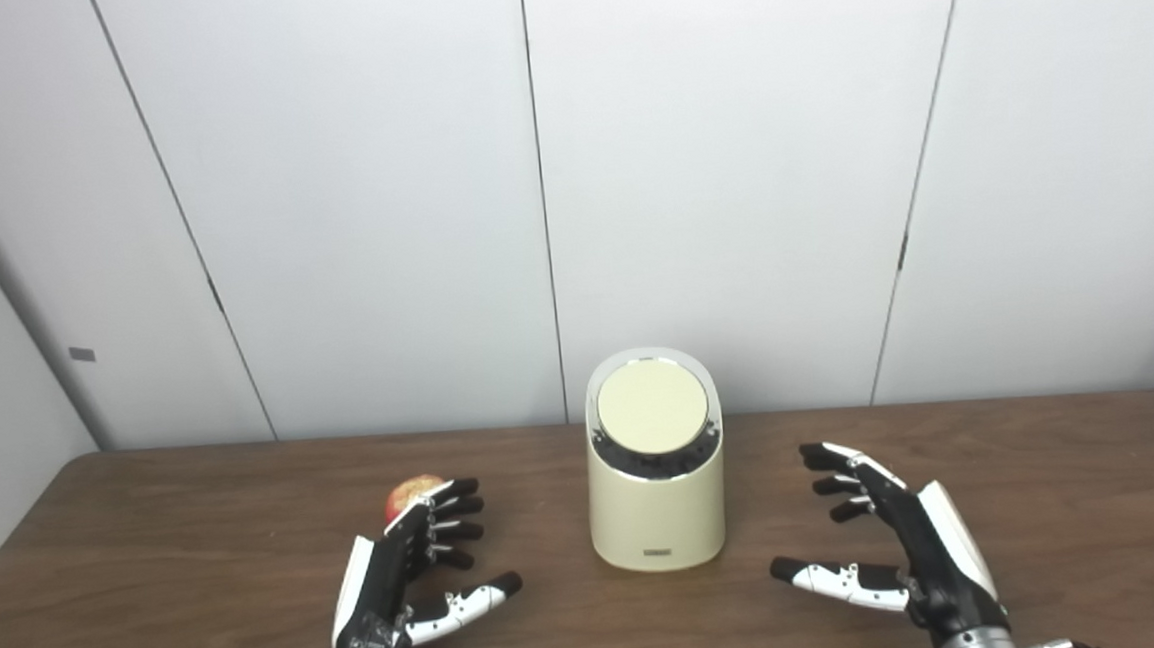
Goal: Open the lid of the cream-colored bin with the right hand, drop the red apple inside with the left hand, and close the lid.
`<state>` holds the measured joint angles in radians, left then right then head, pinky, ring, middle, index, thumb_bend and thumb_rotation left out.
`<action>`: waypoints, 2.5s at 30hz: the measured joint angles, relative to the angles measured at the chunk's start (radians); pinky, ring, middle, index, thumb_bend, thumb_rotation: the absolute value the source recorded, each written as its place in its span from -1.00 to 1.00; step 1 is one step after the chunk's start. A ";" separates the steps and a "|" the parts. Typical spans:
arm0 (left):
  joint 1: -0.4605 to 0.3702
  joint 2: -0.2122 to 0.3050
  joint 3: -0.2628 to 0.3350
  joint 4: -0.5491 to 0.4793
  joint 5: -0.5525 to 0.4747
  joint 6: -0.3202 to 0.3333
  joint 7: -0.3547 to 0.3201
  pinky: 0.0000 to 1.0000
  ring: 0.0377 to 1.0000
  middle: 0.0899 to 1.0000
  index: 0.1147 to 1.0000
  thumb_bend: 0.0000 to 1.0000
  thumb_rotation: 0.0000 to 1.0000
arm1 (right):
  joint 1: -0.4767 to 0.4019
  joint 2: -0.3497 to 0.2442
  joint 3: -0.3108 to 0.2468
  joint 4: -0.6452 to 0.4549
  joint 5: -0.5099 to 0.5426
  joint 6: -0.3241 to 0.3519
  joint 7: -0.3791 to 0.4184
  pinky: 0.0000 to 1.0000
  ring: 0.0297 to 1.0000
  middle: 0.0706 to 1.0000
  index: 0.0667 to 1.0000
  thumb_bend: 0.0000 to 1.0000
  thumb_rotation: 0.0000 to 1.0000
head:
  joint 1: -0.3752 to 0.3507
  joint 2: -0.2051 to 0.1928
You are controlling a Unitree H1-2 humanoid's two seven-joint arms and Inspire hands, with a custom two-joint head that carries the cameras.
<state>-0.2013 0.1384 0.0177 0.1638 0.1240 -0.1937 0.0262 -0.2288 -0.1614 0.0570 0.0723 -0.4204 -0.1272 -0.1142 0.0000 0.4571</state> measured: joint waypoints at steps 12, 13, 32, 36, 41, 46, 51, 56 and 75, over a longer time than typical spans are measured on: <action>0.000 0.000 0.000 0.000 0.000 0.000 0.000 0.18 0.35 0.45 0.52 0.47 -0.90 | 0.000 0.000 0.002 -0.003 0.000 0.000 0.000 0.18 0.42 0.53 0.53 0.31 -0.36 | -0.002 -0.003; 0.000 0.000 0.000 0.000 0.000 0.000 0.000 0.18 0.35 0.45 0.52 0.47 -0.90 | 0.000 0.000 0.002 -0.003 0.000 0.000 0.000 0.19 0.42 0.53 0.53 0.31 -0.37 | -0.002 -0.008; -0.006 -0.004 -0.001 0.002 0.000 -0.005 0.000 0.15 0.36 0.46 0.53 0.45 -0.94 | -0.134 -0.001 0.017 -0.075 -0.001 0.073 0.066 0.35 0.57 0.64 0.74 0.40 -0.25 | -0.002 -0.015; -0.015 -0.004 -0.001 0.008 -0.001 -0.006 0.000 0.15 0.36 0.46 0.53 0.46 -0.94 | -0.187 -0.009 0.027 -0.114 -0.036 0.132 0.091 0.37 0.61 0.67 0.76 0.41 -0.21 | -0.002 -0.014; -0.017 -0.005 -0.001 0.024 -0.002 -0.011 0.002 0.14 0.34 0.44 0.52 0.47 -0.94 | -0.233 -0.029 0.034 -0.144 -0.062 0.205 0.131 0.30 0.58 0.67 0.71 0.40 -0.24 | 0.000 -0.012; -0.018 -0.010 -0.003 0.025 -0.002 -0.014 0.002 0.10 0.32 0.43 0.51 0.46 -0.97 | -0.305 -0.038 0.048 -0.144 -0.089 0.264 0.170 0.33 0.58 0.67 0.69 0.44 -0.13 | -0.003 -0.005; -0.019 -0.010 -0.006 0.026 0.000 -0.014 0.002 0.11 0.33 0.44 0.52 0.45 -0.99 | -0.374 -0.064 0.098 -0.142 -0.154 0.342 0.228 0.29 0.59 0.72 0.72 0.46 -0.12 | -0.002 -0.003; -0.019 -0.012 -0.008 0.026 0.000 -0.014 0.002 0.10 0.31 0.43 0.52 0.45 -1.00 | -0.422 -0.066 0.136 -0.116 -0.200 0.373 0.250 0.32 0.63 0.73 0.75 0.51 -0.15 | -0.003 -0.003; -0.019 -0.024 -0.010 0.012 0.000 -0.011 0.002 0.11 0.32 0.44 0.53 0.46 -0.98 | -0.476 -0.059 0.234 0.060 -0.273 0.350 0.253 0.28 0.61 0.75 0.74 0.76 -0.33 | 0.003 0.009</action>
<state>-0.2199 0.1145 0.0078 0.1758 0.1244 -0.2044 0.0284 -0.7045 -0.2201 0.2910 0.1319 -0.6931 0.2232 0.1387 0.0031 0.4663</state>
